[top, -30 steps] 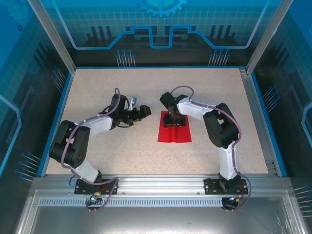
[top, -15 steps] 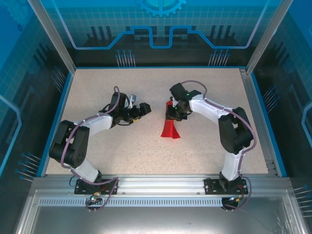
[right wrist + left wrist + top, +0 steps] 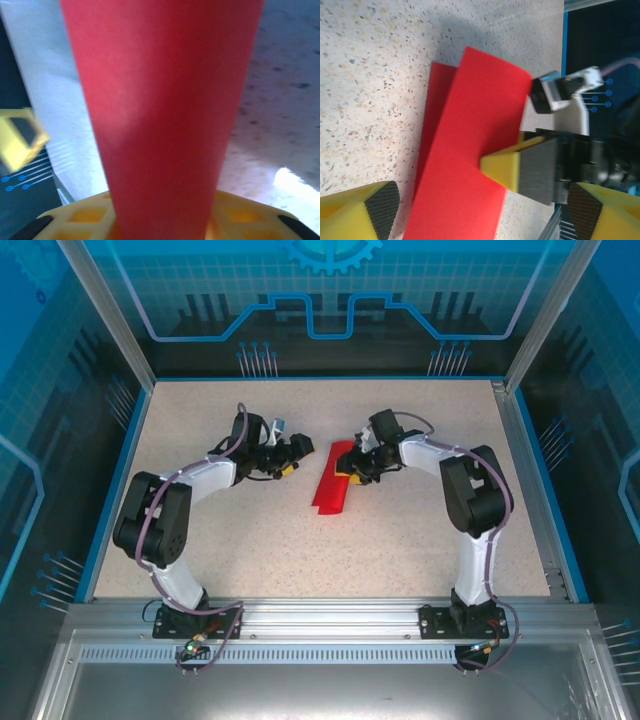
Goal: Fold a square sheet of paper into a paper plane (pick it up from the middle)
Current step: First fold in half a square sheet of paper at the center of the table.
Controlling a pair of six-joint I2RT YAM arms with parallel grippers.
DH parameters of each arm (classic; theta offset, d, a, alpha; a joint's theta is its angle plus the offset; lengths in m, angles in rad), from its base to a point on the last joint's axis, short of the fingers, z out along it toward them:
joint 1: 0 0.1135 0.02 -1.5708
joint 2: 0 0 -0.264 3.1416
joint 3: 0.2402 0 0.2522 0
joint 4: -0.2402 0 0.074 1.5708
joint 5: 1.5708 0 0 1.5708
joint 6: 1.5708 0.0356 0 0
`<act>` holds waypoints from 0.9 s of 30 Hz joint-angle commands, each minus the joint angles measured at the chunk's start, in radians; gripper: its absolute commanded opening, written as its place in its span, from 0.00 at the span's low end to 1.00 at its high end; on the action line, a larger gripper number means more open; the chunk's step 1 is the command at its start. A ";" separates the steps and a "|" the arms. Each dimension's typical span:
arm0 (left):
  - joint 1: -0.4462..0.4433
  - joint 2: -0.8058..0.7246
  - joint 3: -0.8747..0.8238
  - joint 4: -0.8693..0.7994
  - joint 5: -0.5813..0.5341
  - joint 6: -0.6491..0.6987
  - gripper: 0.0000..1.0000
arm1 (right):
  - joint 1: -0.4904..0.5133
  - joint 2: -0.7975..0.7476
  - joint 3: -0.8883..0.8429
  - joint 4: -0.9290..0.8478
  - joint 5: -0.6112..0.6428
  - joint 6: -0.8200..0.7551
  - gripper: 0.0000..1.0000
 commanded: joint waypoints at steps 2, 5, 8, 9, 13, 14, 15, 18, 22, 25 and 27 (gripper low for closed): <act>-0.022 0.063 0.073 -0.089 0.078 0.023 0.88 | -0.024 0.021 0.040 -0.076 -0.008 -0.067 0.47; -0.041 0.092 0.081 -0.095 0.081 0.018 0.88 | -0.045 -0.004 0.005 -0.051 -0.015 -0.060 0.58; -0.055 0.112 0.084 -0.099 0.083 0.017 0.88 | -0.069 -0.045 -0.046 0.000 -0.047 -0.044 0.63; -0.059 0.117 0.084 -0.099 0.086 0.018 0.88 | -0.075 -0.054 -0.053 0.005 -0.057 -0.046 0.63; -0.073 0.142 0.098 -0.114 0.098 0.029 0.86 | -0.078 -0.069 -0.051 -0.030 -0.058 -0.077 0.63; -0.075 0.149 0.101 -0.112 0.102 0.029 0.85 | -0.081 -0.073 -0.054 -0.029 -0.062 -0.079 0.64; -0.078 0.156 0.105 -0.109 0.107 0.027 0.85 | -0.083 -0.073 -0.055 -0.028 -0.064 -0.081 0.64; -0.086 0.184 0.133 -0.114 0.124 0.029 0.85 | -0.088 -0.066 -0.058 -0.024 -0.086 -0.090 0.64; -0.092 0.223 0.170 -0.115 0.151 0.027 0.84 | -0.098 -0.058 -0.063 -0.019 -0.104 -0.100 0.64; -0.094 0.259 0.208 -0.127 0.187 0.038 0.84 | -0.103 -0.061 -0.067 -0.024 -0.111 -0.123 0.63; -0.096 0.284 0.241 -0.162 0.193 0.056 0.79 | -0.108 -0.066 -0.073 -0.023 -0.114 -0.132 0.63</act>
